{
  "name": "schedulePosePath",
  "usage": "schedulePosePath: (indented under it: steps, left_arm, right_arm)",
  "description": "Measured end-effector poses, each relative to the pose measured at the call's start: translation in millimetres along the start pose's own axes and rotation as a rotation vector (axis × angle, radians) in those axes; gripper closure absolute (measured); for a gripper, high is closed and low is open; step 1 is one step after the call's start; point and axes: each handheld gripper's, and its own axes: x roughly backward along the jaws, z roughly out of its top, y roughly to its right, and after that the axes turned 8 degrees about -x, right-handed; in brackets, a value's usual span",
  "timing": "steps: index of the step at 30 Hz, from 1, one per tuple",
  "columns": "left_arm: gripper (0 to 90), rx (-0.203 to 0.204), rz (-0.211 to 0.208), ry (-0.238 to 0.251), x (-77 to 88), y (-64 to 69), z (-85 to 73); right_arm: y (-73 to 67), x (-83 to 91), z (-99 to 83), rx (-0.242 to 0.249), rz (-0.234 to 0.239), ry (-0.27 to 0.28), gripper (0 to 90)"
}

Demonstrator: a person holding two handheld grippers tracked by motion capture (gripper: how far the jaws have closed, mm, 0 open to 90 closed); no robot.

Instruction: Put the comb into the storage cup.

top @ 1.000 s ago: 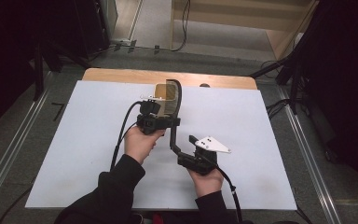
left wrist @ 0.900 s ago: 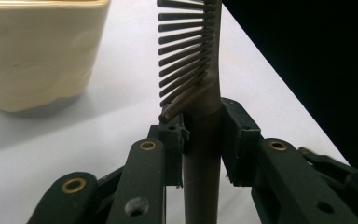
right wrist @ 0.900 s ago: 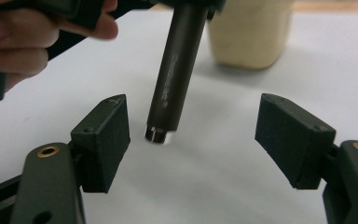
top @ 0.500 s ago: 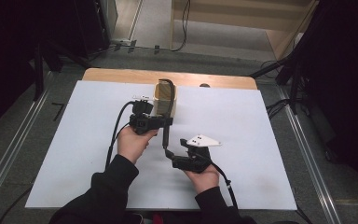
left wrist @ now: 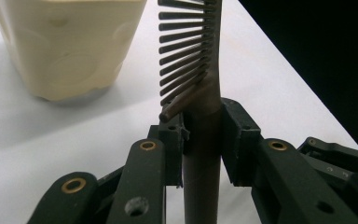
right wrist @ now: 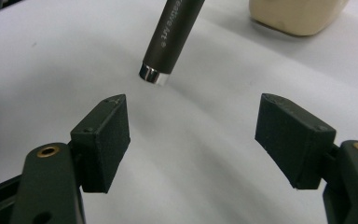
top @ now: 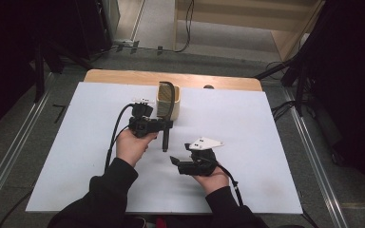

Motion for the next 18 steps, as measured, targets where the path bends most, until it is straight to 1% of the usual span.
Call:
schedulePosePath:
  steps: [2, 4, 5, 7, 10, 12, 17, 18]
  left_arm:
    - [72.5, 0.002, -0.010, 0.006, 0.4, -0.3, 0.2]
    - [72.5, -0.002, -0.010, 0.009, 0.4, 0.1, 0.3]
    - [72.5, -0.002, -0.010, 0.009, 0.4, 0.1, 0.3]
    - [72.5, -0.005, -0.008, 0.005, 0.3, 0.0, 0.1]
    - [72.5, -0.009, -0.006, 0.002, 0.1, 0.2, -0.1]
    - [72.5, -0.008, -0.005, 0.006, 0.0, 0.7, 0.0]
    - [72.5, -0.007, -0.009, 0.011, 0.4, 1.0, 0.1]
    - [72.5, -0.007, -0.010, 0.011, 0.7, 0.9, 0.1]
  right_arm:
    - [1.6, 2.6, 0.0, 0.011, -0.003, -0.012, 24.4]
    - [6.2, 5.8, 0.1, 0.017, 0.005, -0.022, 24.4]
    - [6.2, 5.8, 0.1, 0.017, 0.005, -0.022, 24.4]
    - [10.2, 9.4, 0.2, 0.033, -0.006, -0.035, 24.4]
    - [12.5, 11.8, 0.3, 0.037, -0.007, -0.041, 24.4]
    - [14.2, 13.6, 0.1, 0.050, 0.003, -0.047, 24.4]
    - [17.4, 18.7, -0.1, 0.055, 0.029, -0.066, 24.5]
    - [18.6, 19.9, -0.2, 0.068, 0.039, -0.069, 24.5]
